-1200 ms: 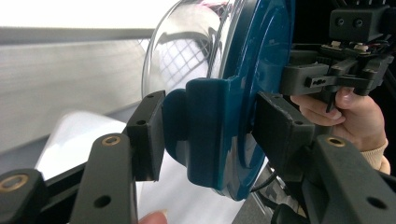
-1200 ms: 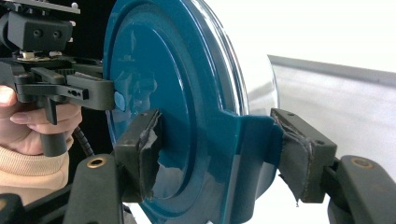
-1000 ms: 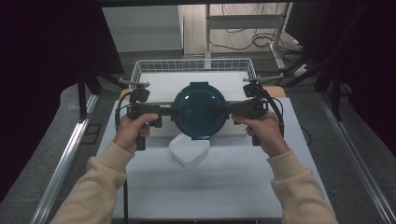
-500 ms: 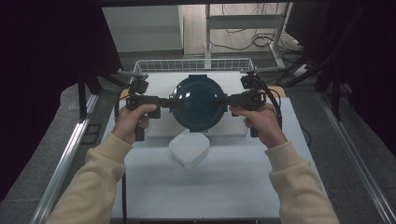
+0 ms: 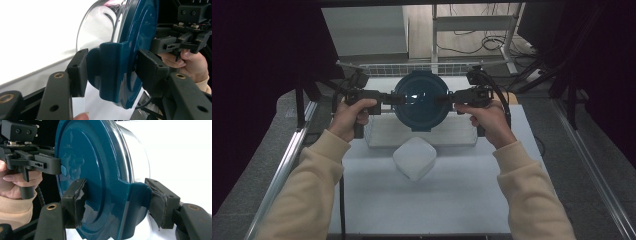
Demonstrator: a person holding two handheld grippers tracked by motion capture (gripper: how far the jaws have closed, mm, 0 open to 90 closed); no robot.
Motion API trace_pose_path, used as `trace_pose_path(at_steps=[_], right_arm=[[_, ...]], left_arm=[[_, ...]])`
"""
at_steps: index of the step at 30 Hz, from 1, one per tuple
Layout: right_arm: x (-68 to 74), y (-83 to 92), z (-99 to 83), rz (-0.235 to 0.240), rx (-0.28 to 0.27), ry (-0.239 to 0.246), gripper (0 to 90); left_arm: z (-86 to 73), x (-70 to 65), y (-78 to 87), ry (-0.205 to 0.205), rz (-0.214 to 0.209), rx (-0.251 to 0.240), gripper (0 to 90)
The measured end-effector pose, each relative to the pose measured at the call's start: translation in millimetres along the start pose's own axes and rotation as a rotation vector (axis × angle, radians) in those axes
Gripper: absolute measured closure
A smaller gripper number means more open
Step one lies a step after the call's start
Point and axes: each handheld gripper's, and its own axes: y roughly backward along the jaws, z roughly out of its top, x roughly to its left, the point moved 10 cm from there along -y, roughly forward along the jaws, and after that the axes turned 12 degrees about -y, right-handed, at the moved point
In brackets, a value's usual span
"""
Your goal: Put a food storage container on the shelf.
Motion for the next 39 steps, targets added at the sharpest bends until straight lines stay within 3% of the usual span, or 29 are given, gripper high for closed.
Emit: trace_pose_path(at_steps=[18, 29, 34, 39], right_arm=[[-5.6, -5.6, 36.7, 0.0, -0.003, -0.002, 36.0], [-14.2, -9.0, 58.9, -0.005, -0.004, -0.015, 36.4], [-17.4, -14.1, 65.0, -0.014, 0.008, -0.02, 36.4], [-29.3, -27.4, 66.6, -0.008, 0.04, -0.053, 36.3]], left_arm=[[29.5, 18.5, -5.8, 0.03, -0.002, -0.015, 45.6], [44.3, 32.7, -14.5, 0.05, -0.025, -0.015, 45.6], [45.6, 41.6, -17.0, 0.069, -0.032, -0.013, 45.6], [41.6, 55.9, -23.6, 0.104, -0.02, 0.004, 45.5]])
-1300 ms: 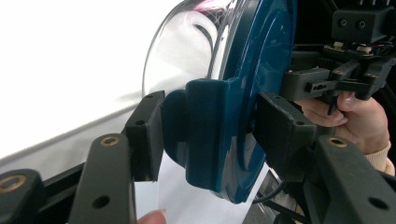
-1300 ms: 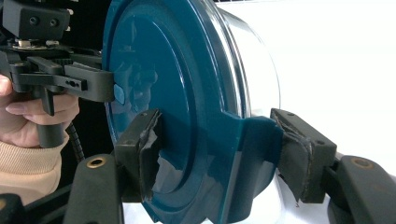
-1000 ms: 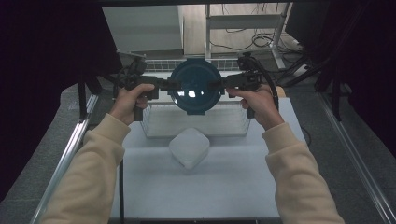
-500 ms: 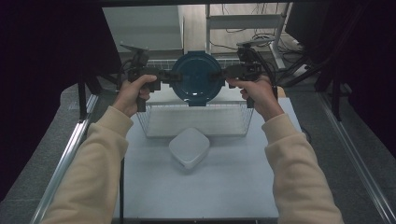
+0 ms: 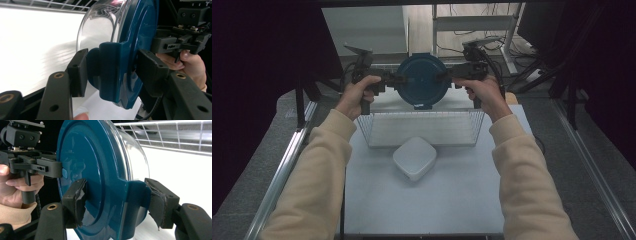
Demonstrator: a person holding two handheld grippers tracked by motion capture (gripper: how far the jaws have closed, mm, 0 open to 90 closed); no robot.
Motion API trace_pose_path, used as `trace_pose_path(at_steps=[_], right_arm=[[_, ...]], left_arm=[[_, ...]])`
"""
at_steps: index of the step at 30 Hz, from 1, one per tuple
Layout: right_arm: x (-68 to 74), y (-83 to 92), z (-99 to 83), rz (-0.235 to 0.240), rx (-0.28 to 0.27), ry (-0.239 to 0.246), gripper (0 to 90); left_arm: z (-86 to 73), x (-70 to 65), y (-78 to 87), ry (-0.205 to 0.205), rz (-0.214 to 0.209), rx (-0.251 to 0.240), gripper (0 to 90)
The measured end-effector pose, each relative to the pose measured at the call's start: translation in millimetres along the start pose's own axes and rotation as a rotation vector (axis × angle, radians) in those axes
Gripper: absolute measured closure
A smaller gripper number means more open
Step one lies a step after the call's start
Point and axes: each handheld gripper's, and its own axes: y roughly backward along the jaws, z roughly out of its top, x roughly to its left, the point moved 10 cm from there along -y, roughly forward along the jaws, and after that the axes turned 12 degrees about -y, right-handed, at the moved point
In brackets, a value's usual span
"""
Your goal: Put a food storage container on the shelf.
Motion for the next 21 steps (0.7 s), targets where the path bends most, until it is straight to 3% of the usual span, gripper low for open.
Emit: trace_pose_path(at_steps=[1, 5, 10, 21], right_arm=[[-2.3, -3.1, 0.3, 0.0, 0.005, -0.008, 36.1], [-5.1, -7.3, 6.2, 0.011, -0.017, -0.025, 36.0], [-11.5, -12.2, 11.7, 0.023, -0.024, -0.075, 35.6], [-28.8, -22.1, 18.0, 0.055, -0.002, -0.247, 33.7]], left_arm=[[1.4, 2.0, -0.5, 0.023, -0.004, -0.014, 45.5], [4.6, 7.4, -2.1, 0.044, -0.005, -0.023, 45.3], [8.8, 16.6, -7.6, 0.102, -0.009, -0.031, 43.4], [14.4, 33.6, -20.1, 0.201, -0.02, -0.061, 40.5]])
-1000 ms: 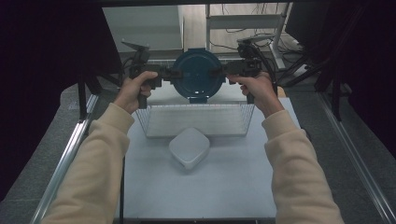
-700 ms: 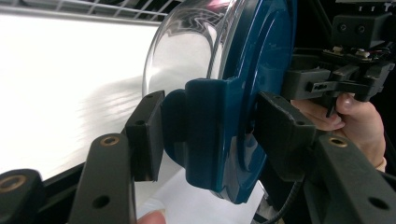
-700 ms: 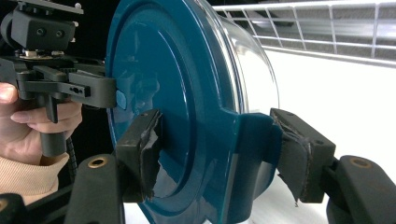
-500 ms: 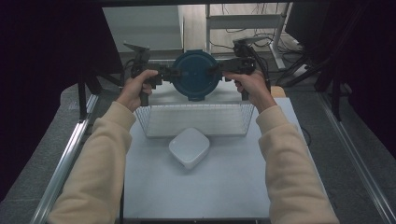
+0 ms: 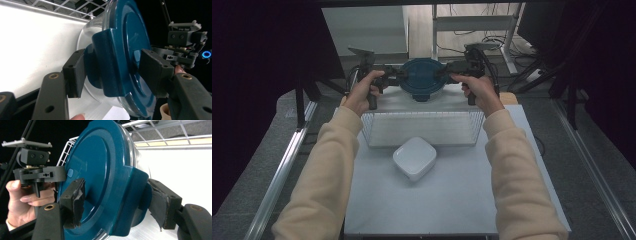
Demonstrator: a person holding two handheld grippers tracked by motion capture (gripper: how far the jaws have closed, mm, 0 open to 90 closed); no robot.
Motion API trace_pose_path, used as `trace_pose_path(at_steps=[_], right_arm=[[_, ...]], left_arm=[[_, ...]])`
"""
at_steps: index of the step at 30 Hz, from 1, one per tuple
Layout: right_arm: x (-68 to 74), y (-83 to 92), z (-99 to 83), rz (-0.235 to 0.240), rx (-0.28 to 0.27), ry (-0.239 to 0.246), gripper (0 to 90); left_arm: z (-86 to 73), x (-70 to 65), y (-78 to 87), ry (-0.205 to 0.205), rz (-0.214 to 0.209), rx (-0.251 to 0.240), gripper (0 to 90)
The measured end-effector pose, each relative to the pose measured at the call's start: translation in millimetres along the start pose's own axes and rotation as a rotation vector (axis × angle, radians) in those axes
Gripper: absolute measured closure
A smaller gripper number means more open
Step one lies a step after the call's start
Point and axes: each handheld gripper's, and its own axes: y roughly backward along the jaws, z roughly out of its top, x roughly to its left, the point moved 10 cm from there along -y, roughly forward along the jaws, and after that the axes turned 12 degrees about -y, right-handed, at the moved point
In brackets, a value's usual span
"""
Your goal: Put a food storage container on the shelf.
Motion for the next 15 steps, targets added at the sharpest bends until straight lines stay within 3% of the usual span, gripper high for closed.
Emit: trace_pose_path(at_steps=[3, 8, 10, 12, 15], right_arm=[[-5.6, -2.3, 1.0, 0.018, 0.009, -0.046, 33.5], [-5.3, -1.8, 0.5, 0.021, 0.0, -0.044, 33.0], [-4.6, -1.8, -0.6, 0.003, -0.007, -0.023, 29.7], [-2.6, -0.7, 0.6, -0.034, -0.046, 0.026, 22.2], [1.0, 5.1, 2.1, -0.076, -0.099, 0.08, 14.3]], left_arm=[[0.0, 1.2, -1.3, -0.003, 0.0, -0.016, 39.7], [-1.0, 0.9, -1.3, -0.014, 0.002, -0.026, 39.4], [-1.7, 0.3, -1.4, -0.031, 0.011, -0.036, 38.4], [-1.8, 1.2, 0.5, -0.071, 0.074, -0.056, 33.2], [-4.4, -3.7, 7.0, -0.135, 0.12, -0.093, 24.7]])
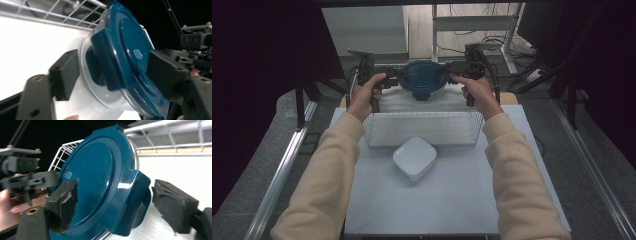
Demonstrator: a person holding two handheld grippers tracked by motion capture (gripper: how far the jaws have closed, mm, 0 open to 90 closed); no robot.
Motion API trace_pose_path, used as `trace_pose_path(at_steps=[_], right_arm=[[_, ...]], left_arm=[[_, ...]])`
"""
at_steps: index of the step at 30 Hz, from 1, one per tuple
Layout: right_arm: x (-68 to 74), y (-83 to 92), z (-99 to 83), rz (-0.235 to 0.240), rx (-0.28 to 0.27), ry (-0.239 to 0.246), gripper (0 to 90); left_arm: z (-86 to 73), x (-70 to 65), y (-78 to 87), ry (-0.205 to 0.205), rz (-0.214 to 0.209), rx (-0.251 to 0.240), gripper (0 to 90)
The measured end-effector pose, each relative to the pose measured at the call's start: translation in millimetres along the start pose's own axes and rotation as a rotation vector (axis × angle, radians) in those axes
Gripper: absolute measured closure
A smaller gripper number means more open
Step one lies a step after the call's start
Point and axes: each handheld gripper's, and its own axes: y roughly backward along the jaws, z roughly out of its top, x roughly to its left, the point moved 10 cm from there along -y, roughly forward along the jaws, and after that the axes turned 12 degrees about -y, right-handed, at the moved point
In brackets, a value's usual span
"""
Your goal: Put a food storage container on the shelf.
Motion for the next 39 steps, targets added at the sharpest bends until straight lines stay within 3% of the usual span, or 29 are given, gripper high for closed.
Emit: trace_pose_path(at_steps=[2, 6, 11, 18, 21, 26, 29, 33, 37, 39], right_arm=[[1.6, 5.6, -0.3, -0.031, -0.024, 0.036, 11.3], [5.4, 22.0, -5.5, -0.077, -0.072, 0.135, 9.7], [7.9, 47.2, -28.9, -0.074, -0.093, 0.27, 11.4], [-3.8, 74.8, -76.8, -0.09, -0.112, 0.387, 17.7], [-11.4, 83.8, -103.8, -0.092, -0.114, 0.434, 21.2], [-28.5, 93.3, -150.2, -0.105, -0.1, 0.505, 24.2], [-38.7, 96.4, -174.3, -0.087, -0.093, 0.504, 24.8], [-53.1, 96.1, -204.4, -0.046, -0.073, 0.467, 25.8], [-73.5, 88.1, -235.0, -0.069, -0.034, 0.463, 26.4], [-84.0, 82.8, -247.7, -0.091, -0.016, 0.46, 27.0]], left_arm=[[-3.1, -2.3, 6.8, -0.06, 0.052, -0.018, 22.2], [-15.2, -10.3, 25.8, -0.149, 0.094, -0.017, 21.3], [-40.5, -22.8, 51.8, -0.284, 0.137, 0.002, 22.6], [-85.0, -35.1, 81.2, -0.348, 0.123, 0.003, 24.9], [-109.5, -35.5, 93.0, -0.407, 0.178, 0.018, 26.1], [-156.0, -35.2, 102.7, -0.484, 0.225, 0.066, 27.3], [-183.6, -33.6, 103.7, -0.494, 0.214, 0.101, 27.4], [-214.3, -28.2, 105.8, -0.458, 0.195, 0.126, 28.1], [-238.7, -21.3, 109.3, -0.429, 0.197, 0.135, 29.2], [-250.4, -17.1, 106.8, -0.426, 0.202, 0.169, 29.4]])
